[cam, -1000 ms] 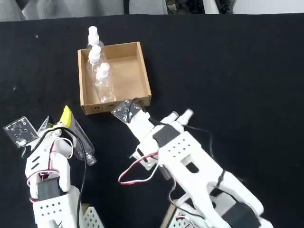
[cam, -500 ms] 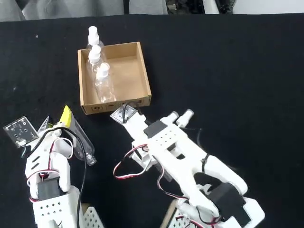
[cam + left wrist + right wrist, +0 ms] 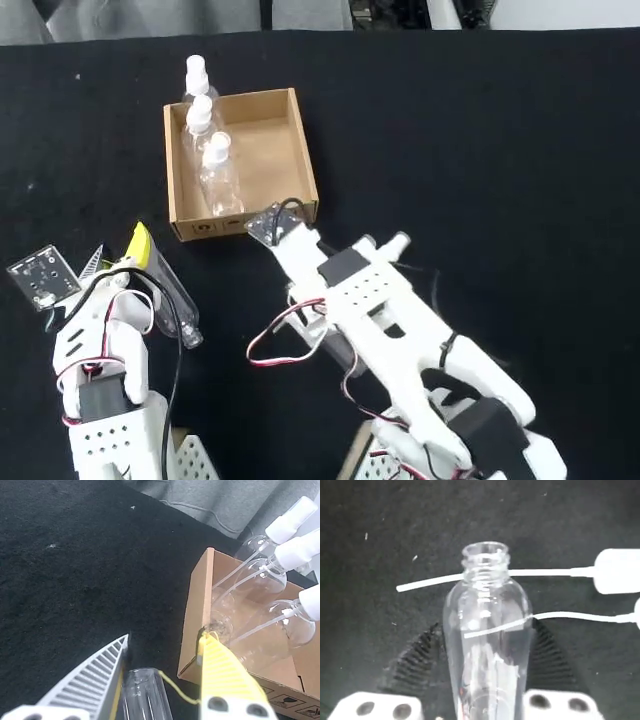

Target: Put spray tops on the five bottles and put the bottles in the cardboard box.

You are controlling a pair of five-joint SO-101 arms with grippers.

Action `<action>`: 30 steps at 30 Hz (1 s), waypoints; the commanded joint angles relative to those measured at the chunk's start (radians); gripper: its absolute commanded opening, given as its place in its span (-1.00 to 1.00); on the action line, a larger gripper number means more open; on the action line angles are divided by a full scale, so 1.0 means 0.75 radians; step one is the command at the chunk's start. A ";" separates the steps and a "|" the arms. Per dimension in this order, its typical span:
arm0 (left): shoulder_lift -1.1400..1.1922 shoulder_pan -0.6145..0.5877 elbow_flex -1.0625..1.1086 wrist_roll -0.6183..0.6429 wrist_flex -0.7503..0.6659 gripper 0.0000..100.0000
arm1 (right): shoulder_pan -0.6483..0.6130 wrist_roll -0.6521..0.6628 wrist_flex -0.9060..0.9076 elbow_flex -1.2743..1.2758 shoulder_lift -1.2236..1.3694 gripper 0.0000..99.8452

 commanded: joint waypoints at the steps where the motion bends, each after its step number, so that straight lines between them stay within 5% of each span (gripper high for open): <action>1: -0.010 -0.013 0.032 -0.010 0.000 -0.58 | 0.039 0.004 -0.008 -0.077 -0.093 -0.83; 13: -0.010 -0.007 0.032 -0.010 0.000 -0.58 | 0.051 0.078 0.094 -0.028 -0.382 -0.85; 30: -0.010 -0.003 0.032 -0.010 0.000 -0.58 | 0.317 0.051 0.068 -0.009 -0.643 -0.85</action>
